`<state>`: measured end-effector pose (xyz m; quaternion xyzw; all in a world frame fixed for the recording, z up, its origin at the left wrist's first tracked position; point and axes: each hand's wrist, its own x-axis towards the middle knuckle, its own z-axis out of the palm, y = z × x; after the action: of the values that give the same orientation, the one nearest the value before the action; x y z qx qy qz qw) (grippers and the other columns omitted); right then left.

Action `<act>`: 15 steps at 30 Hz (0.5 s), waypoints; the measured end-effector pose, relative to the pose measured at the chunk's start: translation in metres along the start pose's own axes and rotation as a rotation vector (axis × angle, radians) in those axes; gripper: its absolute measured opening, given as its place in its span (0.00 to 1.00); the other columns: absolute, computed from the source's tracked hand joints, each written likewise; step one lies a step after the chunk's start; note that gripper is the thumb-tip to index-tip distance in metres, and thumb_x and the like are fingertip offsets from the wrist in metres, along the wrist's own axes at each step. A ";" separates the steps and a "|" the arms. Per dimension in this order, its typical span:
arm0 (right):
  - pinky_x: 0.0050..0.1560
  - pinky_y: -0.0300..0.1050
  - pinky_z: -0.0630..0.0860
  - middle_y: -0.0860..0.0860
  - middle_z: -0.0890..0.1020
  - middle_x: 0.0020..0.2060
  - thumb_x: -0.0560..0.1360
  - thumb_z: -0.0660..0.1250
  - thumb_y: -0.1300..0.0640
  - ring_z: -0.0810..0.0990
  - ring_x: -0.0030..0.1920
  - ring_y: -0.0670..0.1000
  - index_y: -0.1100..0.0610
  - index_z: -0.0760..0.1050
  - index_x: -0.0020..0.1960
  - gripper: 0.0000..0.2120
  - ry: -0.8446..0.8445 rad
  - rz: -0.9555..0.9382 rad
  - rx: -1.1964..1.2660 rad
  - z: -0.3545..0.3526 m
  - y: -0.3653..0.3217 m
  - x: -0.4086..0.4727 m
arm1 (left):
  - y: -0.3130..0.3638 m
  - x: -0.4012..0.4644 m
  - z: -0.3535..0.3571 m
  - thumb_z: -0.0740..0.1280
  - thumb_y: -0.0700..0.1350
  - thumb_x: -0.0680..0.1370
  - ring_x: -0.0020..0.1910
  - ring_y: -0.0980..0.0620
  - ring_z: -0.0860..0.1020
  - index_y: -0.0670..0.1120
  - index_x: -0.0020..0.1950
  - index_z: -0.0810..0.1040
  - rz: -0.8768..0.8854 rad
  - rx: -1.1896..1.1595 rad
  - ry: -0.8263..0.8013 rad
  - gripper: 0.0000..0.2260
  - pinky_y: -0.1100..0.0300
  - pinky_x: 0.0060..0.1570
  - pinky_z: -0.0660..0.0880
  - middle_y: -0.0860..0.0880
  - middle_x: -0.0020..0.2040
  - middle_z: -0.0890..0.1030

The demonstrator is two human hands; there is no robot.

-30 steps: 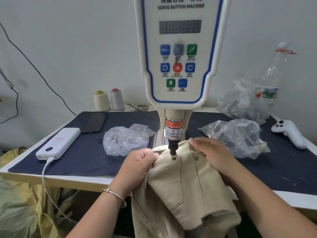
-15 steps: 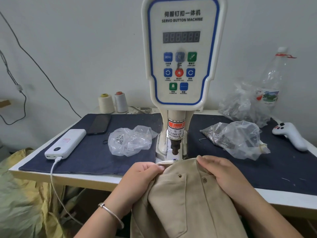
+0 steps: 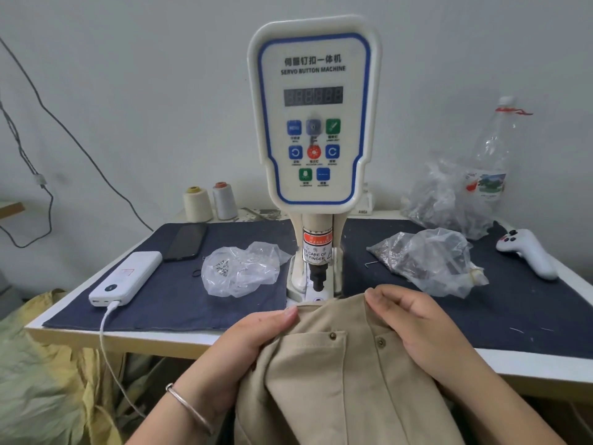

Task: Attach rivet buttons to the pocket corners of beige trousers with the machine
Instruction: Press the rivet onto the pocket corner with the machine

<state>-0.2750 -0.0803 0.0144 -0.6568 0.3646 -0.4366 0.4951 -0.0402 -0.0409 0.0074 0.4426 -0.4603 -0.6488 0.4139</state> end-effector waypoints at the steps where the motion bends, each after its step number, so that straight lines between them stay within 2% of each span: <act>1: 0.44 0.49 0.67 0.57 0.73 0.34 0.73 0.64 0.42 0.70 0.37 0.53 0.67 0.75 0.41 0.25 0.000 -0.019 0.012 0.000 -0.002 -0.002 | 0.001 -0.003 0.002 0.68 0.54 0.76 0.64 0.39 0.79 0.42 0.62 0.83 0.011 -0.023 -0.017 0.20 0.50 0.65 0.74 0.37 0.62 0.81; 4: 0.42 0.46 0.68 0.56 0.73 0.34 0.73 0.64 0.43 0.70 0.37 0.52 0.67 0.75 0.43 0.24 -0.010 -0.058 0.051 0.003 -0.007 -0.006 | 0.003 -0.012 0.005 0.68 0.53 0.78 0.69 0.34 0.72 0.40 0.67 0.79 0.047 -0.064 -0.073 0.22 0.43 0.70 0.68 0.34 0.67 0.77; 7: 0.40 0.40 0.74 0.57 0.79 0.34 0.73 0.64 0.42 0.76 0.37 0.50 0.61 0.79 0.43 0.21 -0.032 -0.068 0.065 0.006 -0.018 -0.009 | 0.009 -0.020 0.006 0.66 0.52 0.79 0.70 0.31 0.70 0.39 0.68 0.77 0.062 -0.056 -0.107 0.23 0.37 0.71 0.64 0.31 0.68 0.74; 9: 0.42 0.38 0.75 0.61 0.82 0.38 0.73 0.64 0.42 0.78 0.39 0.49 0.59 0.81 0.45 0.19 -0.027 -0.071 0.040 0.007 -0.024 -0.010 | 0.012 -0.024 0.008 0.65 0.51 0.79 0.68 0.34 0.74 0.40 0.67 0.78 0.074 -0.045 -0.129 0.21 0.42 0.69 0.69 0.33 0.67 0.76; 11: 0.42 0.38 0.74 0.61 0.80 0.37 0.73 0.64 0.42 0.77 0.39 0.48 0.58 0.81 0.45 0.19 -0.022 -0.060 0.017 0.008 -0.026 -0.011 | 0.013 -0.027 0.010 0.70 0.53 0.76 0.63 0.39 0.79 0.41 0.65 0.80 0.088 -0.093 -0.134 0.22 0.48 0.63 0.76 0.36 0.64 0.80; 15: 0.35 0.37 0.67 0.50 0.71 0.31 0.74 0.63 0.42 0.68 0.34 0.46 0.57 0.77 0.37 0.18 -0.042 -0.059 -0.031 0.009 -0.027 -0.018 | 0.012 -0.035 0.013 0.82 0.54 0.64 0.50 0.45 0.84 0.39 0.61 0.82 0.130 -0.119 -0.140 0.31 0.53 0.53 0.80 0.40 0.52 0.84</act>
<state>-0.2714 -0.0546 0.0352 -0.6838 0.3412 -0.4313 0.4795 -0.0418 -0.0071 0.0278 0.3402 -0.4763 -0.6761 0.4475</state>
